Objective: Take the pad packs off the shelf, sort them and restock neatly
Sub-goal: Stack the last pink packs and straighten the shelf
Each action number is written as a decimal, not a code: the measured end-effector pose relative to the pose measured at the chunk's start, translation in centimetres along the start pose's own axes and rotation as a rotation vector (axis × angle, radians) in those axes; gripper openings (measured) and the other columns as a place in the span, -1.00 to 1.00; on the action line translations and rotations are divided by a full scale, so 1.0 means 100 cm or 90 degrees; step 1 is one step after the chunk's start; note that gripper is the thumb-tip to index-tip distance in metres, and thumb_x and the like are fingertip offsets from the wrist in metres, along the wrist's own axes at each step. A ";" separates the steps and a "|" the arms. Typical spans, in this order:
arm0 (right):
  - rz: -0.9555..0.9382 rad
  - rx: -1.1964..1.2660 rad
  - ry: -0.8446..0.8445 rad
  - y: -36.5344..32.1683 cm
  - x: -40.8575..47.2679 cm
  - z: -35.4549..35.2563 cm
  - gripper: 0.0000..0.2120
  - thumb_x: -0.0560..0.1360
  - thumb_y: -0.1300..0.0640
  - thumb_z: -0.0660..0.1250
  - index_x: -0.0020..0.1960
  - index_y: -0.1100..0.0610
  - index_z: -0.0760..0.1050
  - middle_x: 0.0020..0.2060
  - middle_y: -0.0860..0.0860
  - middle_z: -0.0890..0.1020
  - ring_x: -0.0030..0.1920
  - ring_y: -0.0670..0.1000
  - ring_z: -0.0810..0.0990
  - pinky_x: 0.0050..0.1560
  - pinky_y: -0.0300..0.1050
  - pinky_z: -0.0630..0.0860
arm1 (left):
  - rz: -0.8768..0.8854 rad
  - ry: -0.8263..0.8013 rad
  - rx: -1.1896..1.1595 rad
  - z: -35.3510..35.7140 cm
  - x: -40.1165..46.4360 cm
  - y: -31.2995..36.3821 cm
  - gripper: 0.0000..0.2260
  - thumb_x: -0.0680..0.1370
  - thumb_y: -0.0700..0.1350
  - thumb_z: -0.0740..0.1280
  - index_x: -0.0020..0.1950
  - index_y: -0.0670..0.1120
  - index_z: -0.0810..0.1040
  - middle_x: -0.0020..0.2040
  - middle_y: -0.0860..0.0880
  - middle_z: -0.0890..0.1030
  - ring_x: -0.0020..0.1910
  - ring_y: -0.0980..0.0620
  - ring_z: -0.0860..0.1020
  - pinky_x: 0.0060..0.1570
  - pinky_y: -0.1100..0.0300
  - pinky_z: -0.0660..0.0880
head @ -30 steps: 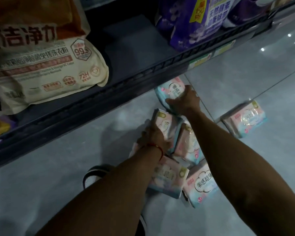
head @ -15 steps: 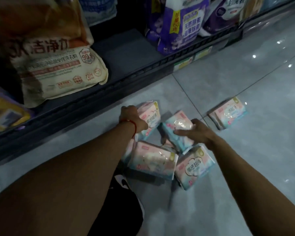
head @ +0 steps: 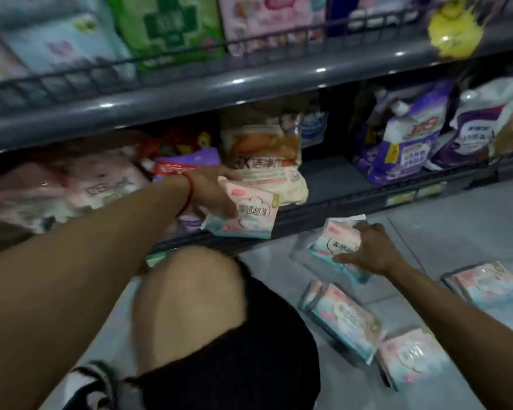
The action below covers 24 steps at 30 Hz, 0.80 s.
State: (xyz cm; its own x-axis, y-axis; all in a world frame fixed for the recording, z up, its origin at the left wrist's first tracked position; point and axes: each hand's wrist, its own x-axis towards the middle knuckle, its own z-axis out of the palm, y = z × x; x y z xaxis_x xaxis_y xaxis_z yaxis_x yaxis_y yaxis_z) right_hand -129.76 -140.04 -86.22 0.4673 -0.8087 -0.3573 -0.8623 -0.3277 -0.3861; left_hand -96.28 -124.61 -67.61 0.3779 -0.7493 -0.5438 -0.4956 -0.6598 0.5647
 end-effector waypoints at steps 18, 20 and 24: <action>-0.368 -0.173 -0.589 -0.299 -0.049 0.168 -0.29 0.16 -0.16 0.71 0.20 -0.15 0.45 0.06 -0.17 0.65 0.03 -0.12 0.65 0.12 -0.10 0.61 | -0.410 0.317 -0.647 0.141 -0.130 -0.381 -0.56 0.31 -0.26 0.65 0.12 -0.23 0.61 0.05 -0.24 0.70 0.02 -0.23 0.69 0.13 -0.22 0.60; -0.349 -0.181 -0.602 -0.291 -0.049 0.205 -0.20 0.12 -0.22 0.70 0.26 -0.16 0.42 0.07 -0.17 0.63 0.04 -0.11 0.63 0.15 -0.04 0.61 | -0.478 0.340 -0.624 0.165 -0.126 -0.409 -0.59 0.35 -0.22 0.64 0.11 -0.27 0.59 0.05 -0.21 0.69 0.00 -0.17 0.68 0.13 -0.12 0.61; -0.324 -0.200 -0.626 -0.285 -0.043 0.232 -0.24 0.17 -0.21 0.68 0.25 -0.13 0.40 0.08 -0.15 0.60 0.07 -0.06 0.58 0.10 -0.10 0.54 | -0.540 0.365 -0.524 0.167 -0.126 -0.416 -0.64 0.42 -0.19 0.59 0.13 -0.31 0.63 0.05 -0.21 0.69 0.00 -0.15 0.68 0.12 -0.06 0.62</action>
State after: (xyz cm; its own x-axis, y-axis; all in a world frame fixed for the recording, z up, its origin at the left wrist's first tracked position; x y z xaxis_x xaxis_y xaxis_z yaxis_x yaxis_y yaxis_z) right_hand -102.65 -115.84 -93.44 0.6063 0.1381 -0.7832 -0.4763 -0.7256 -0.4967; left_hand -93.44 -86.80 -94.63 0.7116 0.1303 -0.6904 0.6010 -0.6219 0.5020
